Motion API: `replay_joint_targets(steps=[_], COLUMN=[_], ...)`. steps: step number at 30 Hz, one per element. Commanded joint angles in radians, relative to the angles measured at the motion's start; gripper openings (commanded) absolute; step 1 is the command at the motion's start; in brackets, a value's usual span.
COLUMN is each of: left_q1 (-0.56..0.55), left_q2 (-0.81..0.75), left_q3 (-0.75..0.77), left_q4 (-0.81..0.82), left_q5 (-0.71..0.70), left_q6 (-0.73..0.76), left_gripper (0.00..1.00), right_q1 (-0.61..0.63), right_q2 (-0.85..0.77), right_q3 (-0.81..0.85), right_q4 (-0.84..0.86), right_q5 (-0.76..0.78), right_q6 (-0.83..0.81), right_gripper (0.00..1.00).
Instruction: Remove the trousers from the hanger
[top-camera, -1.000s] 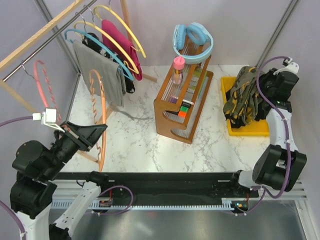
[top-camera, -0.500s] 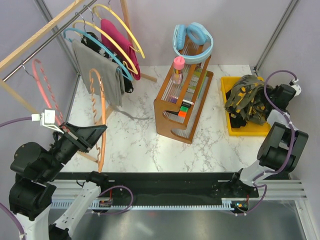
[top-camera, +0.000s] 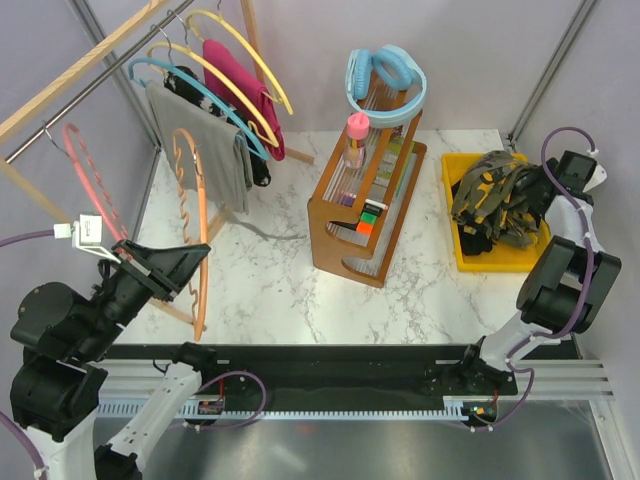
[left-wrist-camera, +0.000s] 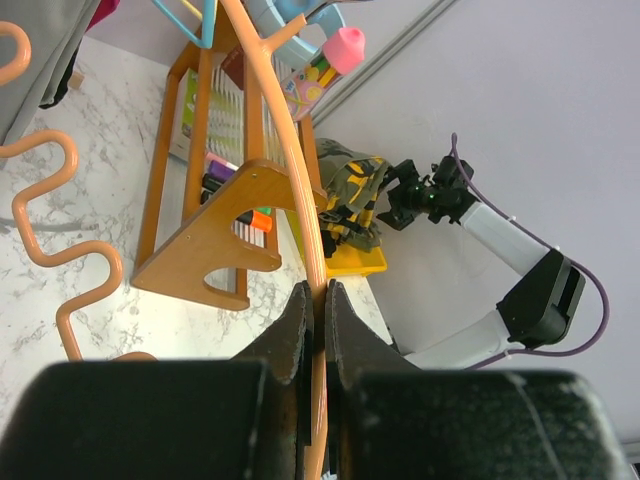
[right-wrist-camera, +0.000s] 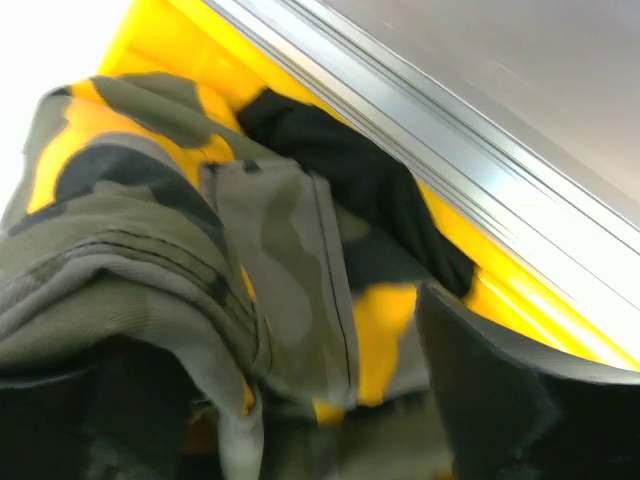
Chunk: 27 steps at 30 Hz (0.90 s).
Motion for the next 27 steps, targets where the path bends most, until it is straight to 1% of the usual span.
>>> replay_joint_targets(steps=[1,4,7,9,12,15,16,20,22,24,25,27], left_q1=[0.003,0.003,0.003,0.003,0.003,0.003,0.003,0.003,0.003,0.003,0.003,0.003], left_q2=[0.024,0.023,0.041,0.066,0.086,0.101,0.107,0.110,0.107,0.112,0.123,0.138], left_q3=[0.053,0.052,0.090,0.136,0.159,0.145,0.142,0.122,0.112,0.095,0.096,0.107], left_q4=[0.056,0.059,0.059,0.055,0.050,0.056,0.058,0.087,0.136,0.183,0.191,0.191], left_q5=[-0.013,-0.020,-0.051,-0.074,-0.114,-0.156,-0.166,-0.236,-0.282,-0.328,-0.345,-0.403], left_q6=[0.010,0.010,0.035,0.044,0.007,-0.040,-0.051,-0.097,-0.102,-0.102,-0.102,-0.120], left_gripper=[0.02,0.02,0.02,0.02,0.02,0.02,0.02,0.02,0.02,0.02,0.02,0.02], right_q1=[0.025,0.068,0.085,0.108,0.154,0.169,0.172,0.207,0.226,0.269,0.289,0.358], right_q2=[-0.107,-0.180,-0.249,-0.263,-0.306,-0.377,-0.398,-0.444,-0.478,-0.511,-0.545,-0.567], right_q3=[0.091,0.107,0.131,0.160,0.208,0.236,0.269,0.357,0.384,0.380,0.366,0.358], right_q4=[-0.271,-0.348,-0.419,-0.488,-0.560,-0.590,-0.603,-0.650,-0.646,-0.606,-0.589,-0.543], right_q5=[0.151,0.240,0.305,0.336,0.415,0.449,0.452,0.429,0.365,0.307,0.256,0.204], right_q6=[-0.022,-0.030,-0.039,-0.053,-0.056,-0.053,-0.053,-0.066,-0.076,-0.080,-0.079,-0.079], right_gripper=[0.98,0.98,0.98,0.98,0.98,0.98,0.98,0.98,0.98,0.98,0.98,0.98])
